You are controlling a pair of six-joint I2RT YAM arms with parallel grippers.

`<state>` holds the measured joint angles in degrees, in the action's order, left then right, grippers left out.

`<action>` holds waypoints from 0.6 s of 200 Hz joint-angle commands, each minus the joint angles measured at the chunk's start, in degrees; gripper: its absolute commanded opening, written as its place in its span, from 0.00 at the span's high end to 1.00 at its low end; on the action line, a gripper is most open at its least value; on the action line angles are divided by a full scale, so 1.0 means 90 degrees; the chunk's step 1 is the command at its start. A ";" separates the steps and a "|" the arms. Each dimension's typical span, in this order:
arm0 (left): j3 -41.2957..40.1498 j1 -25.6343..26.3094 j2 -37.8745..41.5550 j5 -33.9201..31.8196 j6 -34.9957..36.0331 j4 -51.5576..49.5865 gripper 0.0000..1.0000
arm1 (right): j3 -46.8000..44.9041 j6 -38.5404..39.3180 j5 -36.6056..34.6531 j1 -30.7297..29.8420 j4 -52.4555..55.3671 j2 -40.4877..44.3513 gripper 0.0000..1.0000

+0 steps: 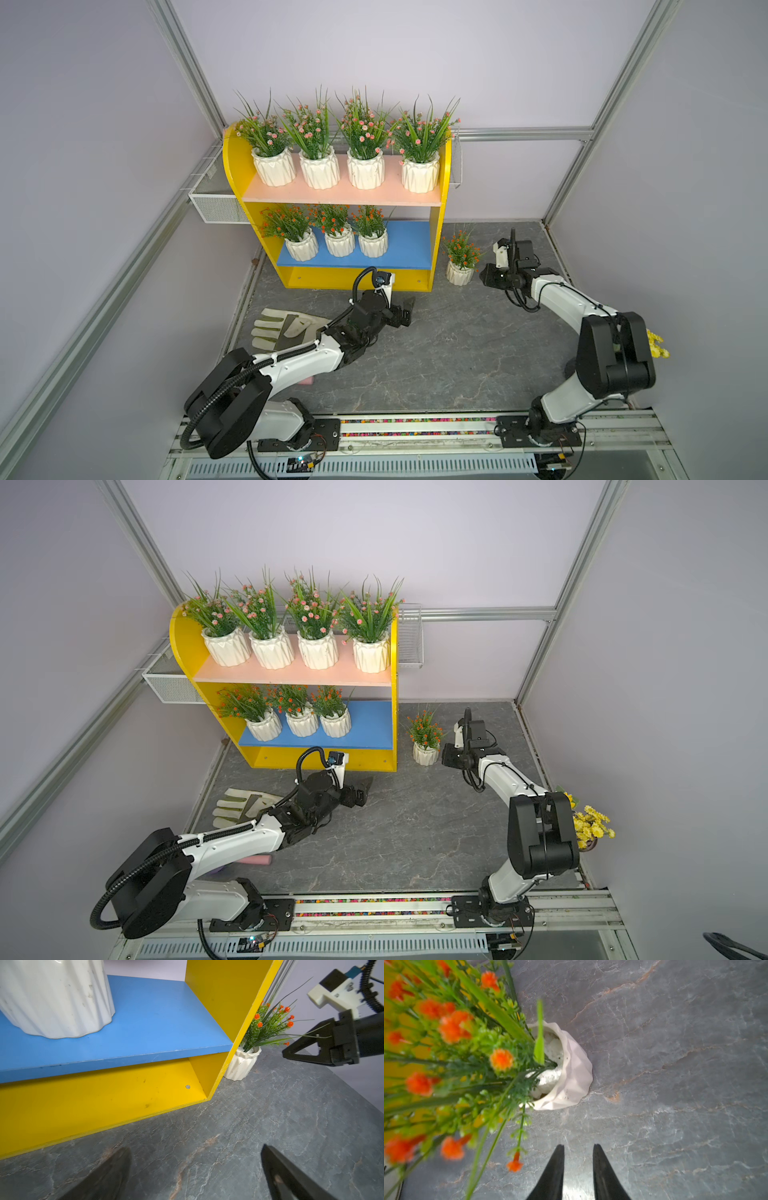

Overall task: Place the baby's breath potted plants on the rack by color
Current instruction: Pick up the baby's breath potted plant from the center of the board.

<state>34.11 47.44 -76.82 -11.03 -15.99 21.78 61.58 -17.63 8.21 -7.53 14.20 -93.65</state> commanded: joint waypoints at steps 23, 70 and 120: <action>-0.0258 0.0078 0.0236 0.0127 -0.0144 0.0382 0.01 | 0.0577 0.0093 0.0025 0.0040 -0.0174 -0.0590 0.74; -0.0610 0.0137 0.0539 0.0163 0.0090 0.0789 0.01 | 0.0956 0.0085 0.0121 0.0034 -0.0189 -0.1075 0.74; -0.0782 0.0160 0.0601 0.0294 0.0236 0.0993 0.00 | 0.1120 0.0069 0.0143 -0.0013 -0.0216 -0.1221 0.74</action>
<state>27.70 48.56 -72.16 -9.45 -14.66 27.97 70.13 -17.52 8.67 -7.49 12.99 -103.88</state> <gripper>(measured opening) 0.997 0.261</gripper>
